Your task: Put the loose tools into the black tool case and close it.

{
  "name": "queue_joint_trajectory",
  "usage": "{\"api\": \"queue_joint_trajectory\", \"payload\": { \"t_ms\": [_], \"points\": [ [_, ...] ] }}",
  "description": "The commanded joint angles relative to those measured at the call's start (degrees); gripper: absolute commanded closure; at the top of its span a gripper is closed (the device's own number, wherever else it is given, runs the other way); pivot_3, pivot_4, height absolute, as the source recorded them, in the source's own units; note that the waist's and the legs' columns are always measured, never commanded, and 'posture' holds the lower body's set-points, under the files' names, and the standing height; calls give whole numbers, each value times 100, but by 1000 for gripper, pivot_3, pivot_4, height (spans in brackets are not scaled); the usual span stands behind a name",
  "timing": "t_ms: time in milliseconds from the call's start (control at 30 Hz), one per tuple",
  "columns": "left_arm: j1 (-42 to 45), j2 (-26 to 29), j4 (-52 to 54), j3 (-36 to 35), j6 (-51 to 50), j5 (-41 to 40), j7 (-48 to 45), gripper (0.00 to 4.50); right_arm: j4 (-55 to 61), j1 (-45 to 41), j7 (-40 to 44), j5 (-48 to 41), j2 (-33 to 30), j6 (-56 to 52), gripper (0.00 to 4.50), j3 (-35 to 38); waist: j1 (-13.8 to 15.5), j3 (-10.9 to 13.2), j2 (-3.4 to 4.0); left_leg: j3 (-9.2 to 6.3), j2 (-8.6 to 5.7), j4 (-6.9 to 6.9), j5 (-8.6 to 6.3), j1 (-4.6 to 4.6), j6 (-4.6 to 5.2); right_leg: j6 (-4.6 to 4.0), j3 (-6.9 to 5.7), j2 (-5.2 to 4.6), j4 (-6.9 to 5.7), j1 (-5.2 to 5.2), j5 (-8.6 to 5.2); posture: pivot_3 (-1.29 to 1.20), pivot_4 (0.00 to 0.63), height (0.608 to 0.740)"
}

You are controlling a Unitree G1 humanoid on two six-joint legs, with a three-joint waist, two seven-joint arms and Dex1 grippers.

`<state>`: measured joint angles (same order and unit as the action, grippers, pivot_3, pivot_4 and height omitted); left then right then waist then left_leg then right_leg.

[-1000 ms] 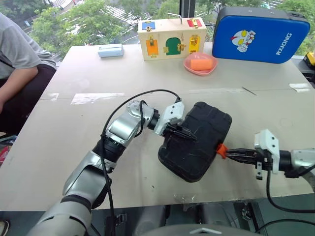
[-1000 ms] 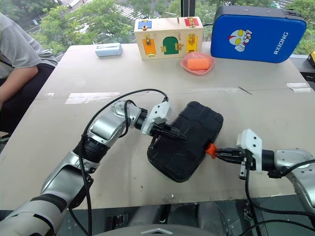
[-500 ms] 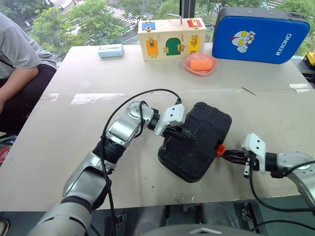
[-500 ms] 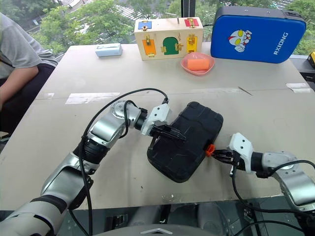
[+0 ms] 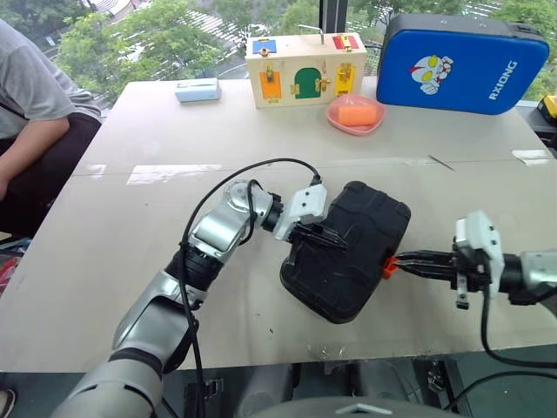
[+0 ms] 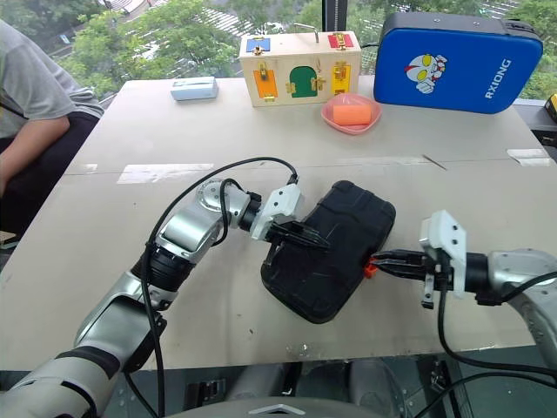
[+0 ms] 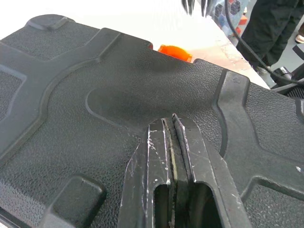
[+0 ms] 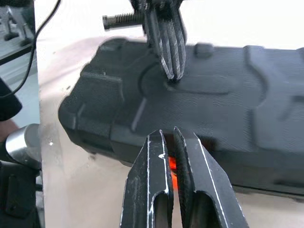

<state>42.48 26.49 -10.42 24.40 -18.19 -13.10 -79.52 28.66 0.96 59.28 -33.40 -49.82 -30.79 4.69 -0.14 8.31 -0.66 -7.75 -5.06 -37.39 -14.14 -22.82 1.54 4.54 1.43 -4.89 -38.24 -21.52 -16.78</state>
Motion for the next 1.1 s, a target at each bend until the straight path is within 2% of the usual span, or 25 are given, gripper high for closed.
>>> {"api": "queue_joint_trajectory", "payload": {
  "t_ms": [33,133,300,400,567,800,1100],
  "points": [
    [-132,85,-232,215,-106,335,18,4428,-245,51,-90,505,-44,264,4500,-211,-2,0,0,0,0,0,0,0,0,0,1,1,0,0,0,0,150,735],
    [-138,115,-238,201,-107,337,9,4428,-355,270,-34,638,-114,403,4500,-129,-3,0,0,0,0,0,0,0,0,0,0,7,-1,0,0,0,150,735],
    [-154,125,-228,184,-127,330,20,4428,-113,467,-35,140,-104,222,4500,465,-14,0,1,-1,0,0,0,1,0,0,2,8,-1,1,0,0,150,735],
    [-149,105,-241,186,-123,327,21,4428,-99,646,43,166,-216,190,4500,591,-16,-1,1,0,0,0,0,1,0,0,2,7,-1,1,0,0,150,735],
    [-94,43,-299,227,-79,362,24,4428,-372,756,-83,644,-123,375,4500,146,-18,-2,-1,1,0,0,-1,2,2,0,3,8,-1,1,0,0,150,735],
    [-17,32,-415,315,93,514,16,4428,-875,284,-368,1332,402,751,4500,-691,-20,-3,-2,1,-1,-2,0,2,0,0,2,7,-2,2,0,0,150,735],
    [-55,63,-839,597,925,1134,123,4428,-571,-294,-425,1025,743,596,4500,-584,-33,-4,-1,-2,-1,-2,1,6,-1,0,0,9,-4,2,1,0,150,735]
  ]
}}
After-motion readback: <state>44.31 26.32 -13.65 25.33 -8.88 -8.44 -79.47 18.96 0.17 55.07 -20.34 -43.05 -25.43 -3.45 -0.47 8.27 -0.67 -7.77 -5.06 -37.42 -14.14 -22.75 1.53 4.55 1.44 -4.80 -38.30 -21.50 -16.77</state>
